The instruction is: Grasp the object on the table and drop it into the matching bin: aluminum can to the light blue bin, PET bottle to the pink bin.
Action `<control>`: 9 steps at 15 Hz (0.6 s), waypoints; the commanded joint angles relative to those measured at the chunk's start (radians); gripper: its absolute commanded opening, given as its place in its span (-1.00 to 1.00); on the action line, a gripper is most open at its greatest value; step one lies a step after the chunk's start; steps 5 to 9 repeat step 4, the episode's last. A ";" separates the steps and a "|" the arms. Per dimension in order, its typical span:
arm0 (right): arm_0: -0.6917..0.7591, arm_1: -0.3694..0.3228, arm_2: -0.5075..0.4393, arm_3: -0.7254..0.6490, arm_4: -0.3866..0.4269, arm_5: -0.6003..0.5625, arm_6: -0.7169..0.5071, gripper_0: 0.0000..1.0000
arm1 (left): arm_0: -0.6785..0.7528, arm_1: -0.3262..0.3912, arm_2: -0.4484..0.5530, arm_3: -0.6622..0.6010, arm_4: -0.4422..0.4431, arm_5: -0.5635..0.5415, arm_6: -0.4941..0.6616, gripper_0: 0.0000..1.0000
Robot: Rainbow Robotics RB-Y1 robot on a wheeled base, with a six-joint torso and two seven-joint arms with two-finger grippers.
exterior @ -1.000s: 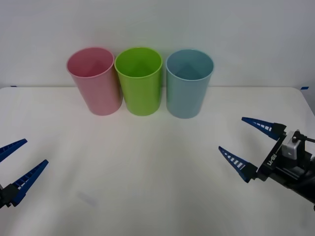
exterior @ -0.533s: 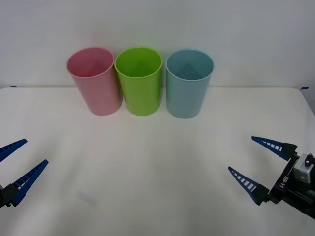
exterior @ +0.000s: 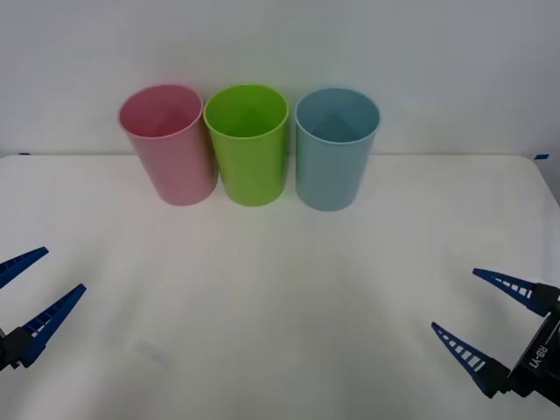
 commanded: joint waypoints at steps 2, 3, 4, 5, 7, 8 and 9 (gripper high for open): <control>0.009 0.000 0.000 0.000 0.001 -0.002 0.001 1.00 | 0.000 0.000 0.000 0.000 0.000 0.000 0.000 1.00; 0.011 0.000 0.000 0.000 0.001 0.000 0.001 1.00 | 0.000 0.000 0.000 0.000 0.000 0.000 0.000 1.00; 0.011 0.000 0.000 0.000 0.001 0.000 0.001 1.00 | 0.000 0.000 0.000 0.000 0.000 0.000 0.000 1.00; 0.011 0.000 0.000 0.000 0.001 0.000 0.001 1.00 | 0.000 0.000 0.000 0.000 0.000 0.000 0.000 1.00; 0.011 0.000 0.000 0.000 0.001 0.000 0.001 1.00 | 0.000 0.000 0.000 0.000 0.000 0.000 0.000 1.00; 0.011 0.000 0.000 0.000 0.001 0.000 0.001 1.00 | 0.000 0.000 0.000 0.000 0.000 0.000 0.000 1.00; 0.011 0.000 0.000 0.000 0.001 0.000 0.001 1.00 | 0.000 0.000 0.000 0.000 0.000 0.000 0.000 1.00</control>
